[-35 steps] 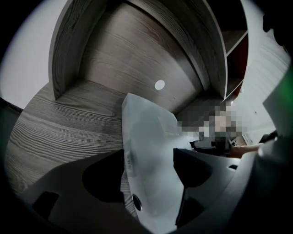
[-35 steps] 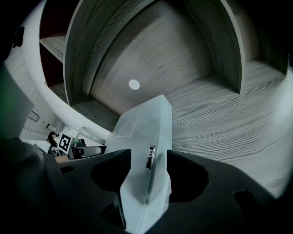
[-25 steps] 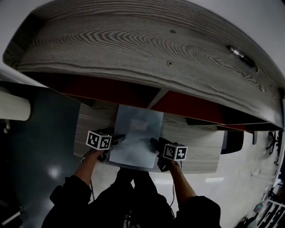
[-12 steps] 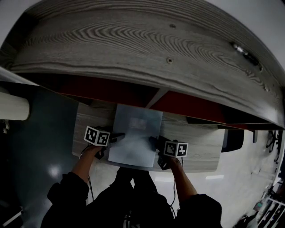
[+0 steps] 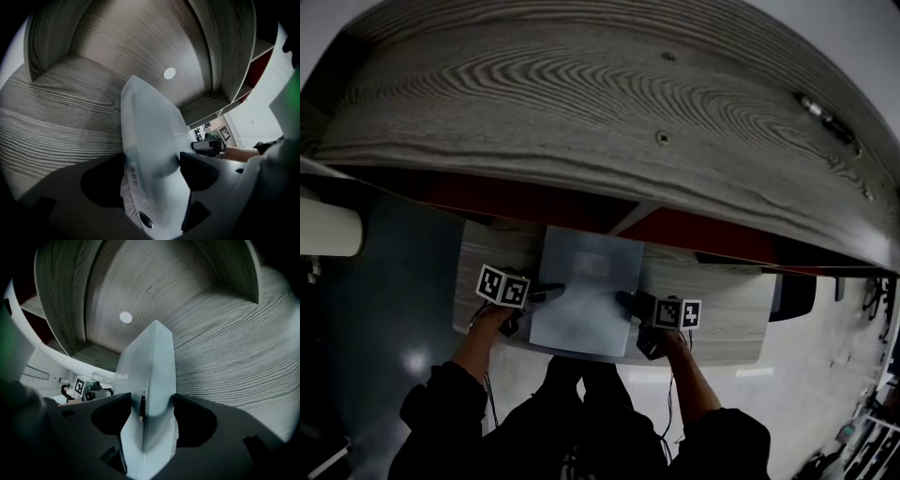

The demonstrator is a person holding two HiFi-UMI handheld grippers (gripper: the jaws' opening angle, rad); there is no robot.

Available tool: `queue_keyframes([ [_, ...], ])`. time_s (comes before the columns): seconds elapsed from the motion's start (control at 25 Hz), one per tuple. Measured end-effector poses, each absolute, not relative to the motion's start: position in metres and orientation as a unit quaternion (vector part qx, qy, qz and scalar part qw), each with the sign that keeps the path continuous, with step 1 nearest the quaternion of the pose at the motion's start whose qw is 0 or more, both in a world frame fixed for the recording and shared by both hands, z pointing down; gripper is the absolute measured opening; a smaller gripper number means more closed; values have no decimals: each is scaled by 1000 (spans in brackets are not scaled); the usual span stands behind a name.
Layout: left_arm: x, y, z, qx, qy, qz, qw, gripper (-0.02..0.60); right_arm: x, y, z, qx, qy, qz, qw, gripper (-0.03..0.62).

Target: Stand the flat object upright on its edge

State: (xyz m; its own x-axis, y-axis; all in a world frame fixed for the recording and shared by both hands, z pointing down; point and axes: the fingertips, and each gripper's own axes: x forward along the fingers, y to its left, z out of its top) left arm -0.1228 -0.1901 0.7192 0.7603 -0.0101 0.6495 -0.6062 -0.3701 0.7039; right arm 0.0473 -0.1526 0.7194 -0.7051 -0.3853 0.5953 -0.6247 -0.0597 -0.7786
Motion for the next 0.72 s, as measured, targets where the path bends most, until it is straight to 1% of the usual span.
queue_keyframes([
  [0.72, -123, -192, 718, 776, -202, 288, 524, 364, 45, -153, 719, 337, -678, 645, 98, 255],
])
